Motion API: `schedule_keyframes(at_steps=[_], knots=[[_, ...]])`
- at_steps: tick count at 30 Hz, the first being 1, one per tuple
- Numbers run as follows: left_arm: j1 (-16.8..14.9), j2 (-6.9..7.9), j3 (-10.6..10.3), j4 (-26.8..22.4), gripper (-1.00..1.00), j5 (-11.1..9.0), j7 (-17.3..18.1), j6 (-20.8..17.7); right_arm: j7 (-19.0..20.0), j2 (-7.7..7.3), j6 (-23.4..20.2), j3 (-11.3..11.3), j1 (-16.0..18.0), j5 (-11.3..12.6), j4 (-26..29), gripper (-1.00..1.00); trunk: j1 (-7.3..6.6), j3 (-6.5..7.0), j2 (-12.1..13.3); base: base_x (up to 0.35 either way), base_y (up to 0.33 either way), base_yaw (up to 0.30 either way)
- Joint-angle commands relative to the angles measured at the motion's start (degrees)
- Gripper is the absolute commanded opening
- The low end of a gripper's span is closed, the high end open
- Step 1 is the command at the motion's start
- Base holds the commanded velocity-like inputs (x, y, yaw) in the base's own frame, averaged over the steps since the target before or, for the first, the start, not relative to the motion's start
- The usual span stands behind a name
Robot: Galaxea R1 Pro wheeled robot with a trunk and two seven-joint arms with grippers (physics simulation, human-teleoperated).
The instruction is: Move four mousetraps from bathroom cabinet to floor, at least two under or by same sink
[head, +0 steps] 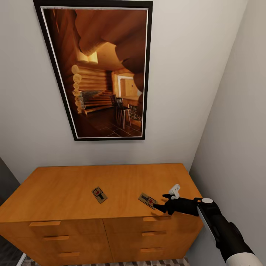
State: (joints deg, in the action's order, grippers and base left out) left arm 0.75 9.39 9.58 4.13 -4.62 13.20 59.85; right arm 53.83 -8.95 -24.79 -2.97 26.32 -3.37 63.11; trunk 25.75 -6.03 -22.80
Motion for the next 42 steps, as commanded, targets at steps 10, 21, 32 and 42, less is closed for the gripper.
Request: schedule_keyframes(at_steps=[10,21,32,42], knots=[[0.0,0.02,0.2,0.1,1.00,-0.5,0.6,0.2,0.2,0.03,-0.3,0.0,0.3,-0.3,-0.1,1.00,0.04,-0.11,-0.1,0.000,0.000,0.000],[0.0,0.03,0.2,0.1,1.00,-0.5,0.6,0.2,0.2,0.07,-0.3,0.0,0.7,-0.3,-0.8,1.00,0.04,-0.11,-0.1,0.000,0.000,0.000],[0.0,0.04,0.2,0.1,1.00,-0.5,0.6,0.2,0.4,0.07,-0.3,0.0,0.8,-0.3,-1.4,1.00,0.04,-0.11,-0.1,0.000,0.000,0.000],[0.0,0.02,0.2,0.1,1.00,-0.5,0.6,0.2,0.6,0.07,-0.1,0.0,1.0,-0.2,-2.3,1.00,0.04,-0.11,-0.1,0.000,0.000,0.000]])
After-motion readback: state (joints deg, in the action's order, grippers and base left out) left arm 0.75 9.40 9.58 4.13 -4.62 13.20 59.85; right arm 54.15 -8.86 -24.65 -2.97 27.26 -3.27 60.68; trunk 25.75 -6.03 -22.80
